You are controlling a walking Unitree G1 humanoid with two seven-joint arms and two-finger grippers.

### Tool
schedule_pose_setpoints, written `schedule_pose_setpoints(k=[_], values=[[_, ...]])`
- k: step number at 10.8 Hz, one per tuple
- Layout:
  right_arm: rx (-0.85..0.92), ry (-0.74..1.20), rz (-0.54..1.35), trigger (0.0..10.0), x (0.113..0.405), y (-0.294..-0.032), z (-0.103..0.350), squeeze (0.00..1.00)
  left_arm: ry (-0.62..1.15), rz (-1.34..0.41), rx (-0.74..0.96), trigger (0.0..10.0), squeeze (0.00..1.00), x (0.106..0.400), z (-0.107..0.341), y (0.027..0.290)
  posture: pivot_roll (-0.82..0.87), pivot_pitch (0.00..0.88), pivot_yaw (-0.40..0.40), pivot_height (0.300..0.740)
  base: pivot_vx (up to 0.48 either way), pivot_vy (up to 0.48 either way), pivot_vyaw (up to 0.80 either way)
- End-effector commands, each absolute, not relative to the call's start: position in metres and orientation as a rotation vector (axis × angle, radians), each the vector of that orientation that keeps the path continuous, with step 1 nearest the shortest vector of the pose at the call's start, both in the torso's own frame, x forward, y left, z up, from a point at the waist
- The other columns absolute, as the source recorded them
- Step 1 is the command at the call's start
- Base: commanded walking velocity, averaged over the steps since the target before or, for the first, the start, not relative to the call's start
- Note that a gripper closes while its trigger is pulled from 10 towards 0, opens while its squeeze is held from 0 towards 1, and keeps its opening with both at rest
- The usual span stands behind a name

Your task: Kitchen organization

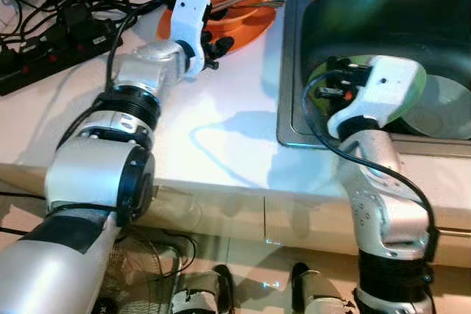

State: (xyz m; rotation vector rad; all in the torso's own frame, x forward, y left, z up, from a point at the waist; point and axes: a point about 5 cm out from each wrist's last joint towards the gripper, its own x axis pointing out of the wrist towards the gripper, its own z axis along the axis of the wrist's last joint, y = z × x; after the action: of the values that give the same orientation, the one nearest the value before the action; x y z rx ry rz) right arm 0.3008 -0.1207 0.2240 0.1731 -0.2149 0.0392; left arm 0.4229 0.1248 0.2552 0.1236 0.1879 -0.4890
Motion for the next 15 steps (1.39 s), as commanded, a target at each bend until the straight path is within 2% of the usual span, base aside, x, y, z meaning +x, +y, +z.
schedule_pose_setpoints(k=[1, 5, 9, 11, 13, 15], values=[[0.186, -0.222, 0.063, 10.0, 0.303, -0.113, 0.225, 0.00, 0.432, -0.520, 0.153, 10.0, 0.00, 0.412, 0.204, 0.137, -0.03, 0.218, 0.172, 0.740, 0.000, 0.000, 0.00], [0.217, -0.239, 0.077, 10.0, 0.313, -0.107, 0.225, 0.00, 0.502, -0.583, 0.158, 10.0, 0.00, 0.402, 0.209, 0.163, 0.05, 0.192, 0.197, 0.740, 0.000, 0.000, 0.00], [0.233, -0.243, 0.090, 10.0, 0.323, -0.102, 0.223, 0.00, 0.529, -0.628, 0.155, 10.0, 0.00, 0.362, 0.209, 0.172, 0.11, 0.181, 0.191, 0.740, 0.000, 0.000, 0.00], [0.233, -0.250, 0.067, 10.0, 0.329, -0.106, 0.222, 0.00, 0.536, -0.660, 0.162, 10.0, 0.00, 0.338, 0.209, 0.165, 0.13, 0.175, 0.190, 0.740, 0.000, 0.000, 0.00], [0.218, -0.272, 0.017, 10.0, 0.334, -0.117, 0.226, 0.00, 0.549, -0.709, 0.138, 10.0, 0.00, 0.316, 0.202, 0.146, 0.13, 0.160, 0.179, 0.740, 0.000, 0.000, 0.00], [0.203, -0.290, -0.006, 10.0, 0.339, -0.125, 0.228, 0.00, 0.548, -0.712, 0.111, 10.0, 0.00, 0.304, 0.198, 0.134, 0.13, 0.135, 0.165, 0.740, 0.000, 0.000, 0.00]])
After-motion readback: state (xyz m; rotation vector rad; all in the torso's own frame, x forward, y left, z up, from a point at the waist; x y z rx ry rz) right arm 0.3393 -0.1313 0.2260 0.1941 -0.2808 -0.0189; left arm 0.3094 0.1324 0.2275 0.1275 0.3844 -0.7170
